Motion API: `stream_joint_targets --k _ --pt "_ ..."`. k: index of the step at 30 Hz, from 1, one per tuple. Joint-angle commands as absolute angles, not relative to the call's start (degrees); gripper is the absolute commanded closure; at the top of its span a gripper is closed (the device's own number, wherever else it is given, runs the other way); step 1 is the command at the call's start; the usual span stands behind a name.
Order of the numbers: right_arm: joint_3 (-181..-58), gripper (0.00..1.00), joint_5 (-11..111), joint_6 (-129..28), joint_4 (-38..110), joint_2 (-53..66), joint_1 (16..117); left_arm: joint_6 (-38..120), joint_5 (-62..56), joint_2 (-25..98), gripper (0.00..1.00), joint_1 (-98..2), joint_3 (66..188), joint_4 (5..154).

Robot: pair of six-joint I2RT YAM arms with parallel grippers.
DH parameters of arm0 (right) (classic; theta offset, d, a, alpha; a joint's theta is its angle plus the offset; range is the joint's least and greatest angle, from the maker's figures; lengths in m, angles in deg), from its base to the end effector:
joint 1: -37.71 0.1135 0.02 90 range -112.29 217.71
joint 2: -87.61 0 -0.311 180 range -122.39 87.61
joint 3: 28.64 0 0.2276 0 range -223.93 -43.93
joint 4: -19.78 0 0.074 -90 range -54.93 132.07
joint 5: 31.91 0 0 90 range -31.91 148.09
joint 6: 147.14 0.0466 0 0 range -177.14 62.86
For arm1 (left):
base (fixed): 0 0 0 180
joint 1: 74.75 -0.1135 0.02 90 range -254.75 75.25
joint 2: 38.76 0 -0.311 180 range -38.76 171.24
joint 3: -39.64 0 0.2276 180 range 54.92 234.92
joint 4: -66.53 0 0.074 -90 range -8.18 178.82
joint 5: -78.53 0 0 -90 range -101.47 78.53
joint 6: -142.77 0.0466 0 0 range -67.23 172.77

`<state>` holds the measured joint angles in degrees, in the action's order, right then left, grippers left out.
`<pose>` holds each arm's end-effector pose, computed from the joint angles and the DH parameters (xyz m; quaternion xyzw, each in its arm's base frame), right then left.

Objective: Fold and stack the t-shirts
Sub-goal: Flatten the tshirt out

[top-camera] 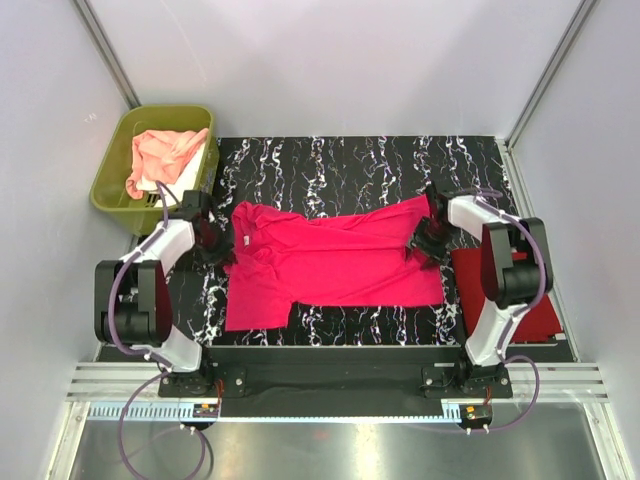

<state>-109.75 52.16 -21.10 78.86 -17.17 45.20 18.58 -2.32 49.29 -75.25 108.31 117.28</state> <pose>0.3196 0.0469 0.2034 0.2426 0.9667 0.0714 0.0395 0.2650 -0.0051 0.2359 -0.2796 0.9413 -0.1250 0.1418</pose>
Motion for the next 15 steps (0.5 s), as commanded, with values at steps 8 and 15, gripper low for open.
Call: stream_joint_targets --k 8,15 --pt "-119.17 0.27 58.27 -24.71 84.98 -14.63 45.18 18.15 -5.05 37.90 0.18 -70.90 108.12 123.47" --pt "-108.90 0.28 56.60 -23.05 88.59 -0.84 45.10 9.45 -3.64 19.97 0.36 -70.10 93.53 128.13"
